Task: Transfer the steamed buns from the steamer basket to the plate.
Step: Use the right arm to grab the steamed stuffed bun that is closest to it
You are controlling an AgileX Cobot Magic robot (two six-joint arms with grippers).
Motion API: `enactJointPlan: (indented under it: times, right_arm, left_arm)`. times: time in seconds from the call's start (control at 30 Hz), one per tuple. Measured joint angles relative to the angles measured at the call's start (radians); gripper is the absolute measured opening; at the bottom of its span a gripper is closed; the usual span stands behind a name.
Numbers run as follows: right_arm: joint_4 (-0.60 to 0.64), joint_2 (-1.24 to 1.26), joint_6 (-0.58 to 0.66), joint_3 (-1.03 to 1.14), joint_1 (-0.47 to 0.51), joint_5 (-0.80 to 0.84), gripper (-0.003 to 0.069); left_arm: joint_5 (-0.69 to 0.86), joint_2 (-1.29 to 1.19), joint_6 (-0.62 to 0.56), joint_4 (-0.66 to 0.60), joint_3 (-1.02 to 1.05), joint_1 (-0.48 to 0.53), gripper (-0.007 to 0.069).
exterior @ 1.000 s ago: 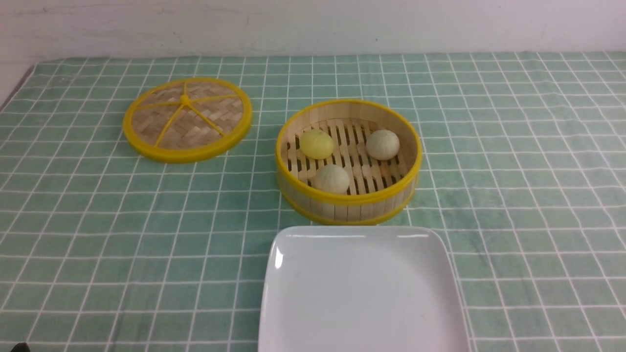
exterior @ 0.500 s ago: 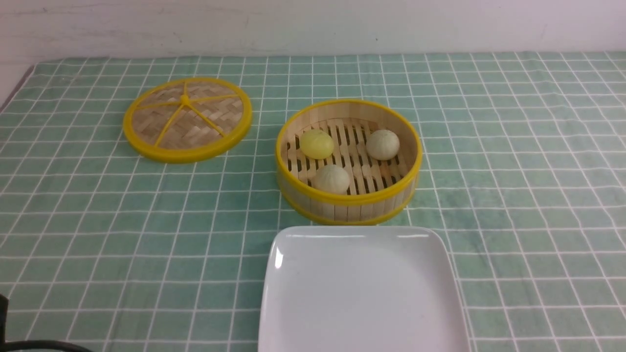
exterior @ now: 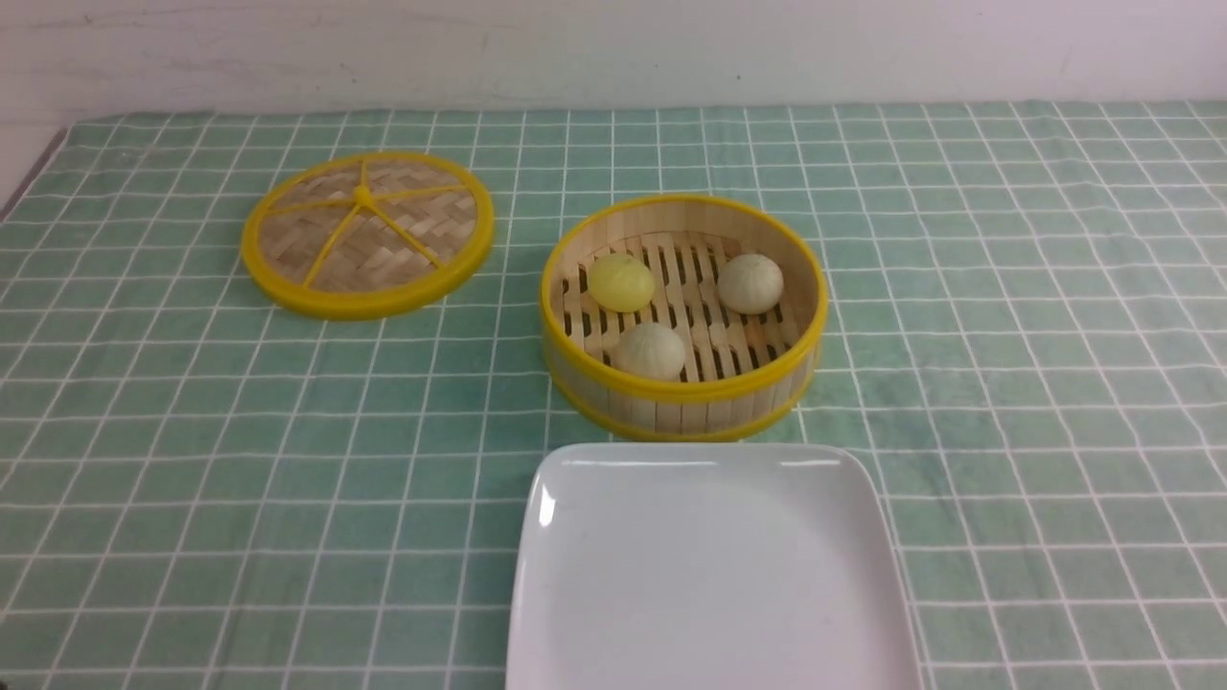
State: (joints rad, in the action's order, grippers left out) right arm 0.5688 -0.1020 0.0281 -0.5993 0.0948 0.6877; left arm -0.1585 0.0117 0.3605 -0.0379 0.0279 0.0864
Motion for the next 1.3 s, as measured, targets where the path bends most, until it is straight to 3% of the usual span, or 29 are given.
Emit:
enactJointPlan:
  times: [0.13,0.2,0.27,0.43,0.7,0.83,1.0,1.1,1.13,1.2,1.3]
  right_arm:
    - [0.076,-0.099,0.130,-0.019,0.000,0.065,0.0568]
    - [0.113,-0.233,0.291,-0.093,0.000,0.140,0.0568]
    - [0.126,-0.324,0.357,-0.154,0.000,0.169,0.0568]
    - [0.135,-0.578,0.410,-0.364,0.000,0.222,0.0568]
    - [0.138,-1.015,0.576,-0.711,0.000,0.421,0.0568]
    - [0.141,-1.227,0.685,-0.892,0.000,0.515,0.0568]
    - [0.156,-1.355,0.782,-1.021,0.000,0.521,0.0568]
    - [0.183,-1.402,0.838,-1.078,0.000,0.518,0.0568]
    - [0.185,-1.407,0.840,-1.081,-0.001,0.518,0.0568]
    - [0.185,-1.433,0.840,-1.105,-0.014,0.521,0.0568]
    - [0.164,-1.458,0.821,-1.117,-0.037,0.525,0.0568]
  left_arm:
    - [0.010,0.000,0.054,-0.050,0.000,0.000,0.0240]
    - [0.047,0.000,0.134,-0.088,0.000,0.000,0.0240]
    - [0.084,0.000,0.171,-0.090,0.000,0.000,0.0240]
    - [0.223,0.000,0.241,-0.091,-0.021,0.000,0.0240]
    - [0.369,-0.004,0.145,-0.091,-0.246,0.000,0.0240]
    - [0.485,-0.104,0.031,-0.129,-0.368,0.000,0.0240]
    - [0.538,-0.246,-0.207,-0.252,-0.478,0.000,0.0240]
    - [0.613,-0.383,-0.444,-0.418,-0.568,0.000,0.0240]
    - [0.627,-0.392,-0.459,-0.429,-0.573,0.000,0.0240]
    - [0.727,-0.516,-0.677,-0.583,-0.642,0.000,0.0240]
    - [0.792,-0.593,-0.820,-0.689,-0.678,0.000,0.0240]
